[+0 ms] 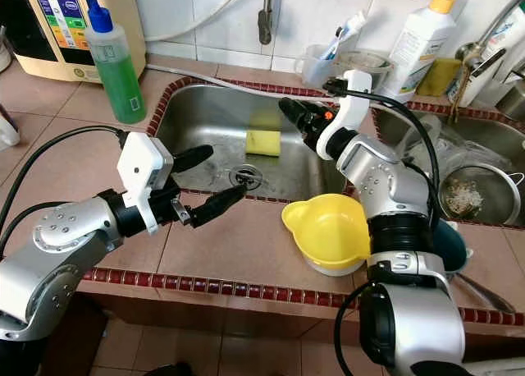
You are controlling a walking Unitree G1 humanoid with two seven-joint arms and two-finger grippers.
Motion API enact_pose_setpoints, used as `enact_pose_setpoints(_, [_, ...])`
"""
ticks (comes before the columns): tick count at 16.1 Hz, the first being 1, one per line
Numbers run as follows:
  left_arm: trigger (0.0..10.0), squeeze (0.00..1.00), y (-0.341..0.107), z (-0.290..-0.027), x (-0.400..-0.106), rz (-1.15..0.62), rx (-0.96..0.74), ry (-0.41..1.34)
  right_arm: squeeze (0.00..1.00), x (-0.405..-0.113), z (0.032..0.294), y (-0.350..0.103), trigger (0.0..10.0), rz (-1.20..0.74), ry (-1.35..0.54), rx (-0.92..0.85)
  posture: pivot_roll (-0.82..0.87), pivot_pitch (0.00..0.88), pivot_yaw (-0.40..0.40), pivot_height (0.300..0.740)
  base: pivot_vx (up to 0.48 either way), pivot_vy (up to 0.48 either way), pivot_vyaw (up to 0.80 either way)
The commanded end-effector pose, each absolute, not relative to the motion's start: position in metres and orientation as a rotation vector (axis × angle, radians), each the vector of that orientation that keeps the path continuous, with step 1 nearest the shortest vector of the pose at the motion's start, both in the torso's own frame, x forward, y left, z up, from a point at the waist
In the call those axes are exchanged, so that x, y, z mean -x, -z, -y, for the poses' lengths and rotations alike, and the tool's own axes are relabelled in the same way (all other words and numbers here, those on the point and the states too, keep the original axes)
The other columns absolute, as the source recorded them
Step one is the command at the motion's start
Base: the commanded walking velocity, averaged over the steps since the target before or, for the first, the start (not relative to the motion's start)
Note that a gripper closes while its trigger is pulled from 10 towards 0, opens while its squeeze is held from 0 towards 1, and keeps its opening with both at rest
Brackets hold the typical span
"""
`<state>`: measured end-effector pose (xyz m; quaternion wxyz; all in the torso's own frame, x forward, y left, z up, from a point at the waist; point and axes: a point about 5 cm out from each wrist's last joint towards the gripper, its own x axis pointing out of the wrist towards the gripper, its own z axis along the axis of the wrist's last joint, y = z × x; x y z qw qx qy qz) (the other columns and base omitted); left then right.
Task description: Kitchen organization
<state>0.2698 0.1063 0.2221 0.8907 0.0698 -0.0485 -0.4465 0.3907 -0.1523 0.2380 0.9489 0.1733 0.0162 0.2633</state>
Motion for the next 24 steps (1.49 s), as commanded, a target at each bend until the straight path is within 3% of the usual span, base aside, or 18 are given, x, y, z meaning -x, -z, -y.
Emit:
enact_pose_setpoints(1, [10.0,0.0,-0.223,-0.109,-0.274,0.115,-0.155,0.894,1.0,-0.389,0.154,-0.251,10.0,0.036,-0.517,-0.287,0.01,0.133,-0.091,0.74,0.0,0.0,0.0])
enact_pose_setpoints(2, [10.0,0.0,-0.222,-0.11,-0.277,0.124,-0.152,0.871,0.71,-0.388,0.154,-0.254,10.0,0.07,-0.503,-0.252,0.01,0.127,-0.091,0.74,0.0,0.0,0.0])
enact_pose_setpoints(3, [10.0,0.0,-0.221,-0.115,-0.285,0.129,-0.158,0.806,0.0,-0.385,0.154,-0.258,10.0,0.144,-0.47,-0.171,0.0,0.11,-0.092,0.74,0.0,0.0,0.0])
enact_pose_setpoints(6, [10.0,0.0,-0.222,-0.123,-0.298,0.168,-0.124,0.676,0.0,-0.368,0.145,-0.261,10.0,0.313,-0.455,-0.053,-0.01,0.067,-0.087,0.74,0.0,0.0,0.0])
enact_pose_setpoints(9, [10.0,0.0,-0.22,-0.127,-0.305,0.19,-0.072,0.606,0.0,-0.346,0.128,-0.261,10.0,0.397,-0.502,-0.073,-0.02,0.029,-0.068,0.74,0.0,0.0,0.0])
enact_pose_setpoints(18, [10.0,0.0,-0.208,-0.136,-0.311,0.221,-0.004,0.467,0.0,-0.312,0.116,-0.235,10.0,0.491,-0.368,-0.003,-0.03,0.0,-0.054,0.74,0.0,0.0,0.0])
enact_pose_setpoints(24, [10.0,0.0,-0.206,-0.133,-0.306,0.261,-0.023,0.44,0.0,-0.308,0.12,-0.231,10.0,0.504,-0.331,0.049,-0.03,0.0,-0.068,0.74,0.0,0.0,0.0])
